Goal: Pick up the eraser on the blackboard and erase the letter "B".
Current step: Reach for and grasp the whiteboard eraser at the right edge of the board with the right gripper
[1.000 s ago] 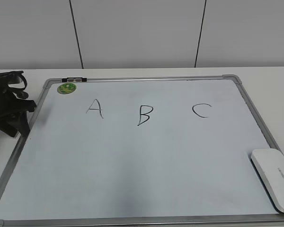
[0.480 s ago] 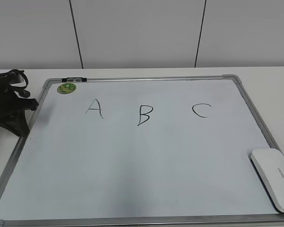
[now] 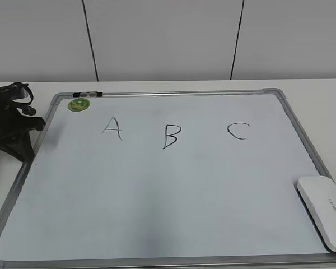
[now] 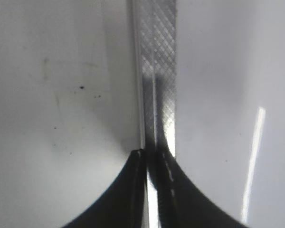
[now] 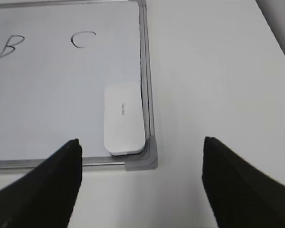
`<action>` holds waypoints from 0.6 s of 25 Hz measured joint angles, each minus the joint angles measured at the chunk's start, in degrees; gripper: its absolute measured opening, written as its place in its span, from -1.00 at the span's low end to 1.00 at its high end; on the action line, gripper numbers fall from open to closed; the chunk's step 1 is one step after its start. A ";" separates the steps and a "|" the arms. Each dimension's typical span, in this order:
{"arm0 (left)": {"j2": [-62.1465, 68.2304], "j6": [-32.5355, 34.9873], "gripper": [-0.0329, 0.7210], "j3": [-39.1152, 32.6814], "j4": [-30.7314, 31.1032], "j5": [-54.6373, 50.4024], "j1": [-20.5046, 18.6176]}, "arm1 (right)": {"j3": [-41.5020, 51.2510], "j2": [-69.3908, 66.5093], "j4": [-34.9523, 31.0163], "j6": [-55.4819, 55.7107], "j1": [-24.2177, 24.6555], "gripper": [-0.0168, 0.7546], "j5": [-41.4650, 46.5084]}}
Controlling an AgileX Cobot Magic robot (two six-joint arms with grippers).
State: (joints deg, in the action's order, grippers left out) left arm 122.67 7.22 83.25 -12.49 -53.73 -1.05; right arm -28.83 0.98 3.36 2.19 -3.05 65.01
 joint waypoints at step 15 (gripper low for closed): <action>0.00 0.00 -0.83 0.00 0.00 -0.04 0.00 | -9.21 -39.62 -6.48 -4.38 0.00 0.56 -13.06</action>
State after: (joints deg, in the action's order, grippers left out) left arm 122.67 7.22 83.25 -12.49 -53.77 -1.05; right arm -38.05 -38.64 -3.12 -2.19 -3.05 51.95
